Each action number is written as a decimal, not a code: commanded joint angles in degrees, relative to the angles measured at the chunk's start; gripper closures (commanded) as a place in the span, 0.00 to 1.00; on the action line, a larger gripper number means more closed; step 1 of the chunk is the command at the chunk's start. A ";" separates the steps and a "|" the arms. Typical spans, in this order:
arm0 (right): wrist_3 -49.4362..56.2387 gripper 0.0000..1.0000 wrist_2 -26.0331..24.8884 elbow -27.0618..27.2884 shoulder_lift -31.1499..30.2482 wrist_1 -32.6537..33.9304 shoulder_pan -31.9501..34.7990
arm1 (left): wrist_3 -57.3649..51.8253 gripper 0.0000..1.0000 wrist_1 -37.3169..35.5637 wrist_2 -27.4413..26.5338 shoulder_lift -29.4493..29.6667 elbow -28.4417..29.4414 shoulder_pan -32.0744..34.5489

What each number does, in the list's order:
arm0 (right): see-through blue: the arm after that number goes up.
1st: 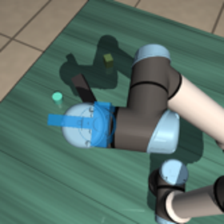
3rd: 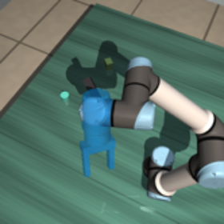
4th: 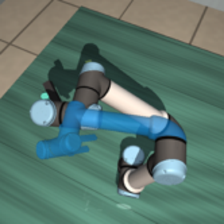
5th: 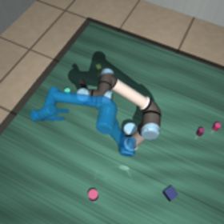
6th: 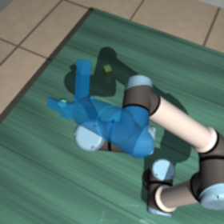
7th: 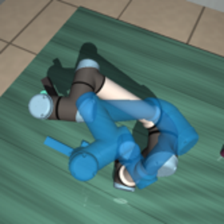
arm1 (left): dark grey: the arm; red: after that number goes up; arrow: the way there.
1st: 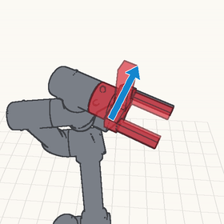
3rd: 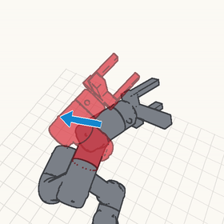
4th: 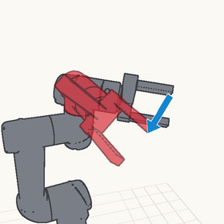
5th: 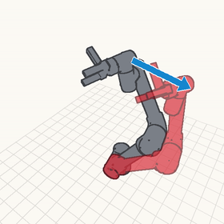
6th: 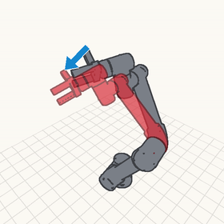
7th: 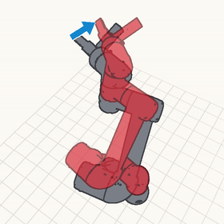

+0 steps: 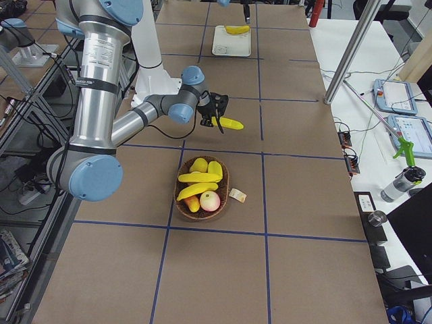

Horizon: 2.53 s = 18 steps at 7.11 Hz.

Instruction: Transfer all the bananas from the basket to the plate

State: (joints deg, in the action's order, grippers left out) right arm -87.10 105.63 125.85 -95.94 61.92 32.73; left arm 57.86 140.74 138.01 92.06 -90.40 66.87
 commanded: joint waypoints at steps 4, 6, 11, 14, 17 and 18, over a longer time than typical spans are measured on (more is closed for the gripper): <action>-8.35 0.96 -12.46 -13.04 21.28 -10.63 -12.51 | 24.89 0.00 -0.03 -0.89 21.82 0.22 -16.56; -8.08 0.96 -13.08 -21.47 28.40 -17.67 -13.66 | 28.34 0.00 -0.47 -1.33 26.92 0.75 -19.05; -7.82 0.94 -15.02 -26.27 35.03 -18.59 -14.89 | 32.29 0.01 -2.58 -15.03 33.62 1.02 -31.79; -7.82 0.91 -15.02 -26.18 35.12 -18.85 -15.07 | 32.49 0.45 -2.49 -17.33 33.63 1.02 -33.82; -8.17 0.88 -14.93 -25.74 35.03 -19.11 -15.07 | 32.58 0.95 -2.49 -17.25 33.28 0.58 -33.56; -8.26 0.62 -14.93 -25.57 35.12 -19.11 -15.07 | 32.58 1.00 -2.49 -17.16 33.02 0.23 -33.39</action>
State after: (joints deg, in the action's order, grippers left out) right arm -95.21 90.67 100.02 -60.88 42.81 17.65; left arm 90.43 138.26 120.78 125.36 -89.86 33.29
